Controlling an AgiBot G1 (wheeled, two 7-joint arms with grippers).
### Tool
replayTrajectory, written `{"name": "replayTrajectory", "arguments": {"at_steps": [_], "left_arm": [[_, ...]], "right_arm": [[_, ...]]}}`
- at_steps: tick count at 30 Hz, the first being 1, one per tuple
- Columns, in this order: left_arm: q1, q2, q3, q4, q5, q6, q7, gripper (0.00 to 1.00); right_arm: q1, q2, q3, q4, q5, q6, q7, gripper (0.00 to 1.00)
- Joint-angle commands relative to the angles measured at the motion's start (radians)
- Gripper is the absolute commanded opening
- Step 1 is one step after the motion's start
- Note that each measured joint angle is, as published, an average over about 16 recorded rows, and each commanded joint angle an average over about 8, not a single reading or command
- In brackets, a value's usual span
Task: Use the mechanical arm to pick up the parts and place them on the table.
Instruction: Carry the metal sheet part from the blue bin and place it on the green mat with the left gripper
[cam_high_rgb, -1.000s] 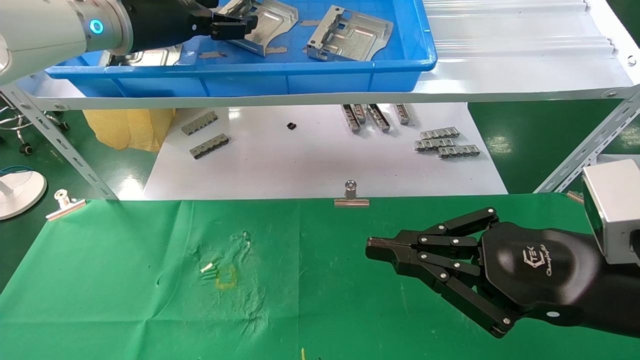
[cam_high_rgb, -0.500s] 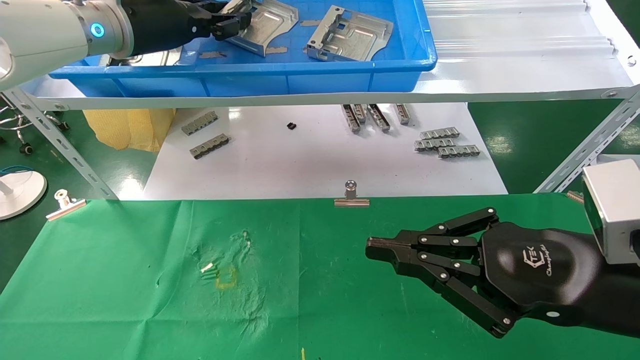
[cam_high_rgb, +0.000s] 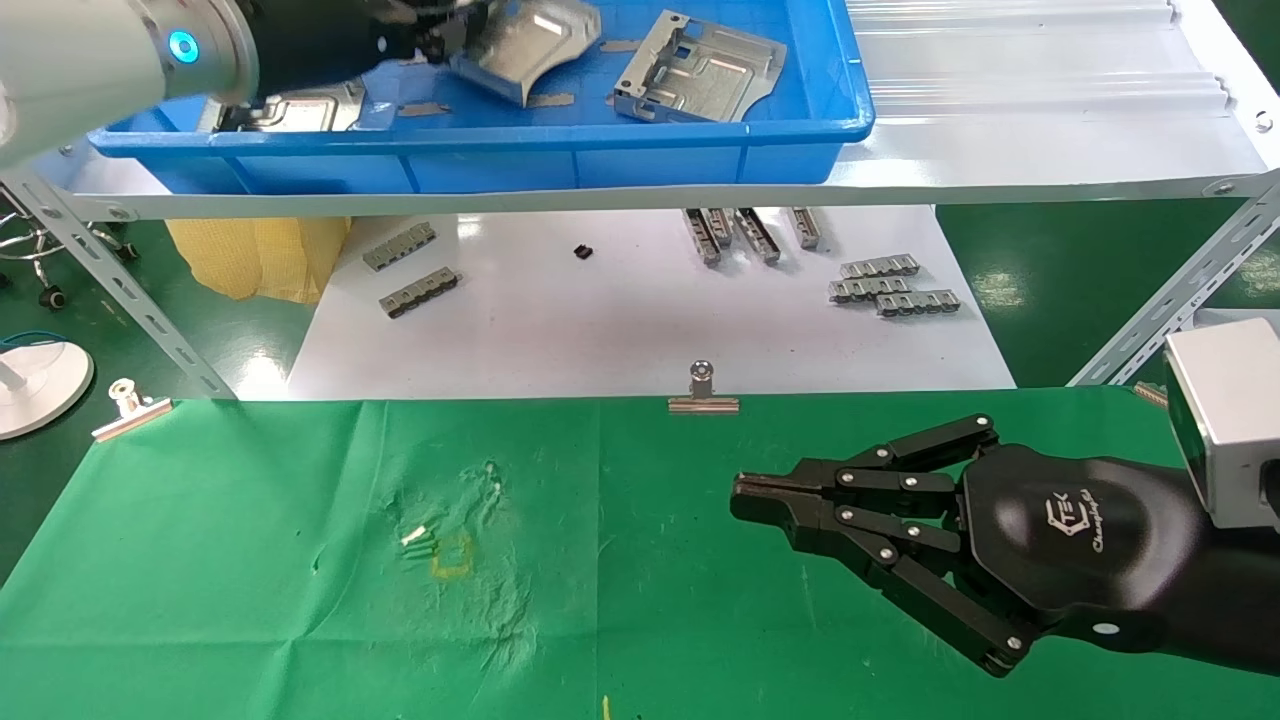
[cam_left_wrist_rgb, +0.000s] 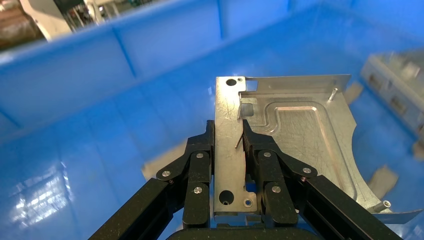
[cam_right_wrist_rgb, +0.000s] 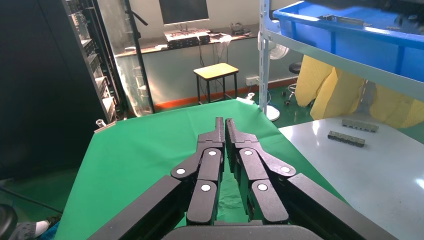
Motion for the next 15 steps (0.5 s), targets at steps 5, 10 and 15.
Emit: {"name": "replayTrajectory", "arguments": {"at_steps": [5,10,15], "left_arm": [[-0.024,-0.042,-0.03,-0.03,-0.044,0.096,0.022,0.0],[-0.035,-0.107,-0.049,-0.068,-0.077,0.305,0.074,0.0],[-0.024,-0.173,-0.057,-0.101,-0.101,0.563,0.13,0.0]], "right_arm": [[0.0,0.0,0.0,0.0,0.0,0.0,0.0,1.0],[0.0,0.0,0.0,0.0,0.0,0.0,0.0,1.0],[0.0,0.0,0.0,0.0,0.0,0.0,0.0,1.0]]}}
